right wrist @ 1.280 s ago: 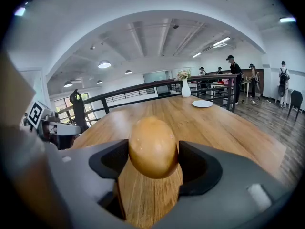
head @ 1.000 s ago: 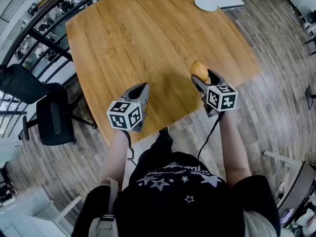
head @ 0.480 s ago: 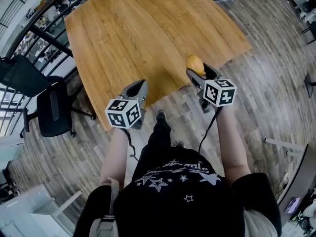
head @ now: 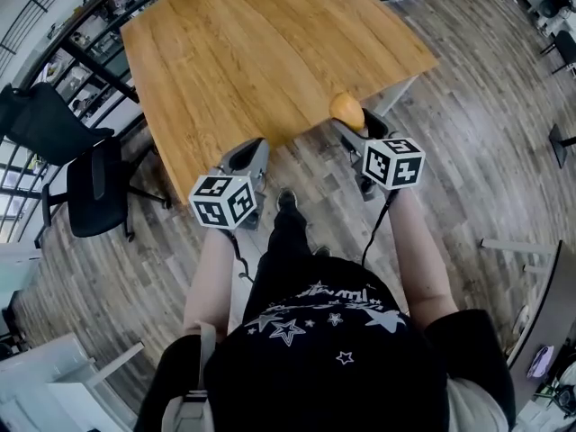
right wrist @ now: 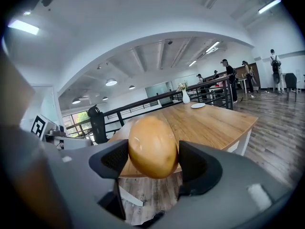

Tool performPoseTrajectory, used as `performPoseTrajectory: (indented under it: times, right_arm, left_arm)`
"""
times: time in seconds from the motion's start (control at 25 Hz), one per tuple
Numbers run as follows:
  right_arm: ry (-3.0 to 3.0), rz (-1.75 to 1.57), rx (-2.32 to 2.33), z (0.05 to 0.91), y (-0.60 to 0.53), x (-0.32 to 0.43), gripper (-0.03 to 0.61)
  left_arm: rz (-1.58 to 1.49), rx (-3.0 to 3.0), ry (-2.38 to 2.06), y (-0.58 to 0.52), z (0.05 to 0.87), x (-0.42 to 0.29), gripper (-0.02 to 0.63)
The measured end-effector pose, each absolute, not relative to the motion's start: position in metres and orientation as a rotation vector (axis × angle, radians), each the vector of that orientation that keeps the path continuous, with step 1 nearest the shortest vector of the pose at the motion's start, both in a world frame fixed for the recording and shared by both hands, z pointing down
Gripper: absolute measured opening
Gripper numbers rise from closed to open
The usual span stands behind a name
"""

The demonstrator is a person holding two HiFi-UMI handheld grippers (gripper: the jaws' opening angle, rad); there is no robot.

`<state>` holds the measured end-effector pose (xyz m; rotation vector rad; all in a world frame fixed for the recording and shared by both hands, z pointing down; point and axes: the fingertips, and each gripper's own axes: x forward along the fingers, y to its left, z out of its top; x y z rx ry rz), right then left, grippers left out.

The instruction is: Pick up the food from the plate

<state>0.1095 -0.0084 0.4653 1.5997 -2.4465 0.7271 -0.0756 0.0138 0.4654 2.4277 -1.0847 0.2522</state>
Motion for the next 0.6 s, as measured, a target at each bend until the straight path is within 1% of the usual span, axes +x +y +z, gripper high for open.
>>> performPoseTrajectory:
  times: [0.32,0.6]
  right_arm:
    - [-2.458,0.709,1.593,0.465,0.043,0.107,0.333]
    - [-2.448,0.719,1.6,0.469,0.067,0.102,0.333]
  left_arm:
    - [0.28,2.401,-1.122,0.077,0.467,-0.087,0.002]
    - [0.288,2.404,-1.101,0.09,0.468,-0.093,0.002]
